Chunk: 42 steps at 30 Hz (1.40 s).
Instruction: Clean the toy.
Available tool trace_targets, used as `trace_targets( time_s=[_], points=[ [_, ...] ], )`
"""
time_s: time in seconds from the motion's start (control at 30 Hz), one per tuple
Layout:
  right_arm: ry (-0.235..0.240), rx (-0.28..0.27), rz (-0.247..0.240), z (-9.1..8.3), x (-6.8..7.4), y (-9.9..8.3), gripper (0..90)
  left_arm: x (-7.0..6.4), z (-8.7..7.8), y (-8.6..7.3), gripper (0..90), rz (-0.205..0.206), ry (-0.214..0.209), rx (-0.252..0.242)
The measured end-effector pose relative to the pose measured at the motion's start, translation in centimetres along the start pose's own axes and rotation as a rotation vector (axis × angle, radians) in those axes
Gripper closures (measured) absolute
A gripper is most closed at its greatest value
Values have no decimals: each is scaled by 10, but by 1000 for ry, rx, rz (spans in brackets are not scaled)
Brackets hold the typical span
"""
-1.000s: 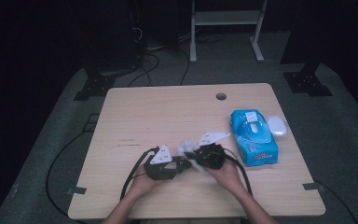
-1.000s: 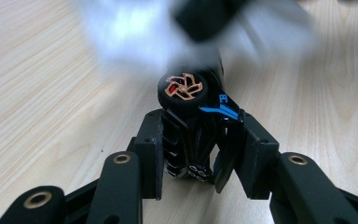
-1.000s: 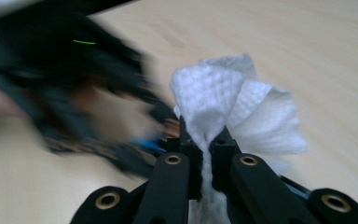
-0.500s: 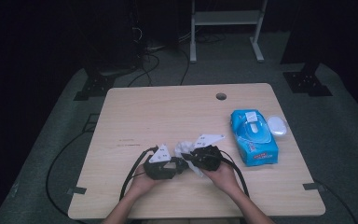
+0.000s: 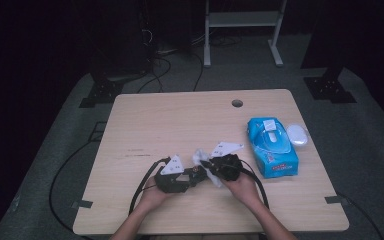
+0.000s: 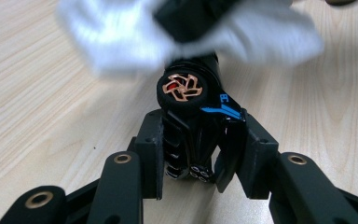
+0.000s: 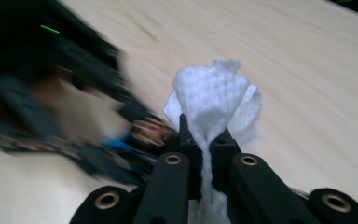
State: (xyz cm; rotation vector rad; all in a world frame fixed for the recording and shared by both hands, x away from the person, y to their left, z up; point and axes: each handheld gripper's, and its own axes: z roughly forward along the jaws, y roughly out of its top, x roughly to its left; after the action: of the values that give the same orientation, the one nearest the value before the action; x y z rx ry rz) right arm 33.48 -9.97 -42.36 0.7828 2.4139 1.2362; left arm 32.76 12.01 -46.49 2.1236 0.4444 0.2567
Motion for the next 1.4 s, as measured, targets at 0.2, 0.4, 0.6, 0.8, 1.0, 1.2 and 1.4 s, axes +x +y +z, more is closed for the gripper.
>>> trace_targets(
  time_s=[0.2,0.4,0.6,0.8,1.0,1.2,1.4],
  points=[
    [-81,-10,95,-15,-24,-14,873,2,0,0,586,2,-6,1],
    [-11,-9,48,-7,-13,-8,873,2,-1,0,586,6,-4,7],
    [-106,-10,126,-22,-36,-19,873,3,-1,0,586,0,-9,6],
    [-58,-1,43,-12,-20,-11,873,3,-2,-1,587,0,-6,6],
    [-114,-9,128,-21,-38,-19,873,3,1,0,587,-5,-7,-2],
    [-86,-20,149,-24,-45,-23,872,5,-2,-1,587,7,-5,6],
    [-30,-40,156,-24,-38,-23,872,5,0,0,587,1,-10,1]
  ],
)
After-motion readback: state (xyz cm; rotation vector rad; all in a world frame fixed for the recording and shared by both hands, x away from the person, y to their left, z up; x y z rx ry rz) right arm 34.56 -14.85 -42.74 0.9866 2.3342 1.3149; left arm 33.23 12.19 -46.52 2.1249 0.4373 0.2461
